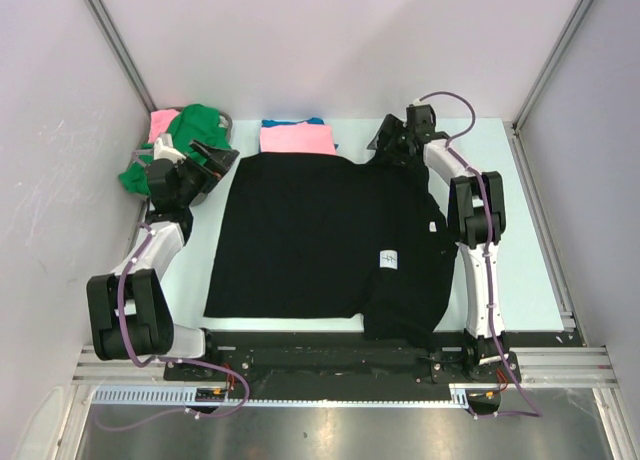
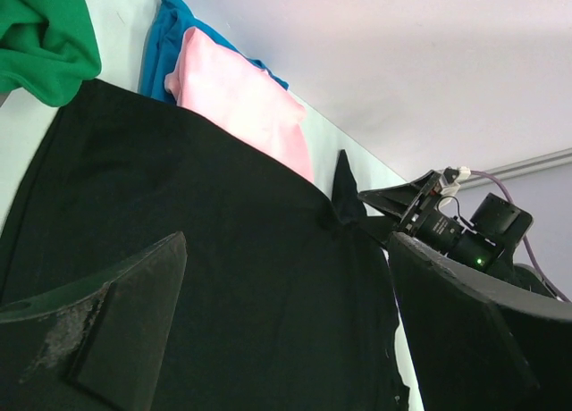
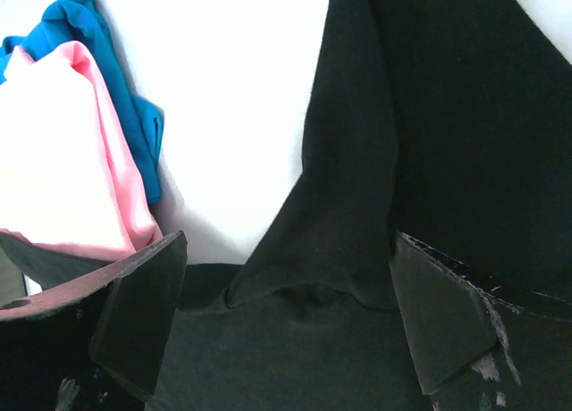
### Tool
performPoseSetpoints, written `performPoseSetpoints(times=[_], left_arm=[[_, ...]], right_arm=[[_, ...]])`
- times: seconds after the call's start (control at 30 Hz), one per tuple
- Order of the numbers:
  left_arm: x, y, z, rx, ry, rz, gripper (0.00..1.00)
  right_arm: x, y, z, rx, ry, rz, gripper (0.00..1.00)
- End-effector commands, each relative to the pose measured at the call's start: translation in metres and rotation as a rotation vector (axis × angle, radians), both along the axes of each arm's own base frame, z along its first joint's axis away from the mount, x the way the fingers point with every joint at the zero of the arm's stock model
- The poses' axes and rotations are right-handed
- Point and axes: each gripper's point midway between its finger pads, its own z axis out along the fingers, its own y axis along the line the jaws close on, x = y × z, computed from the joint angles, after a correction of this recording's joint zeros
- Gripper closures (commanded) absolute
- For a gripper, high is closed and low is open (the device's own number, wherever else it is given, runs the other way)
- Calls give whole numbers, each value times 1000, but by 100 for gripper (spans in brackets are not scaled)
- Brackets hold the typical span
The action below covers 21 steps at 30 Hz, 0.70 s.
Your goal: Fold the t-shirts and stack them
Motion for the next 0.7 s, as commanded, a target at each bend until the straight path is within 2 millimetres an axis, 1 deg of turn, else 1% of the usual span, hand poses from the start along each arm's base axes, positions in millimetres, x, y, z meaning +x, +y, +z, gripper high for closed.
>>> performPoseSetpoints(times=[0.0, 0.07, 0.1, 0.13, 0.17, 0.2, 0.23, 0.27, 0.3, 0.33, 0.37, 0.4, 0.43, 0.5, 0.53, 0.6, 0.67], left_arm=[[2, 2, 1, 26, -17, 2, 1], [2, 2, 2, 27, -18, 2, 2], [2, 2, 2, 28, -19, 4, 2], [2, 2, 2, 29, -19, 5, 2], [2, 2, 2, 30, -18, 3, 2], [2, 2, 1, 30, -16, 5, 2], [2, 3, 1, 30, -17, 6, 2], [2, 3, 0, 31, -16, 6, 2], [1, 3, -1, 32, -14, 7, 2], [1, 4, 0, 33, -15, 9, 2], [0, 5, -2, 35, -11, 11, 2], [0, 5, 0, 39, -17, 12, 2], [0, 6, -2, 38, -12, 12, 2], [-1, 7, -1, 38, -14, 14, 2], [-1, 8, 0, 39, -17, 17, 2], [-1, 7, 2, 37, -23, 11, 2], [-2, 7, 4, 35, -22, 9, 2]], right_arm=[[10, 12, 7, 4, -27, 17, 0], [11, 17, 5, 36, -24, 18, 0], [17, 23, 11, 69, -55, 22, 0], [18, 30, 16, 116, -66, 42, 0], [20, 36, 15, 166, -62, 39, 0], [28, 47, 29, 217, -120, 57, 0], [28, 58, 35, 271, -133, 92, 1], [34, 64, 37, 307, -148, 99, 1], [42, 73, 51, 367, -190, 103, 2], [41, 83, 58, 403, -203, 134, 2], [47, 91, 70, 441, -237, 145, 3], [47, 97, 79, 457, -263, 156, 3], [50, 101, 95, 482, -323, 169, 3], [45, 109, 112, 524, -365, 195, 3], [44, 114, 127, 547, -424, 223, 3], [39, 117, 140, 569, -455, 264, 3], [37, 117, 147, 557, -480, 277, 3]])
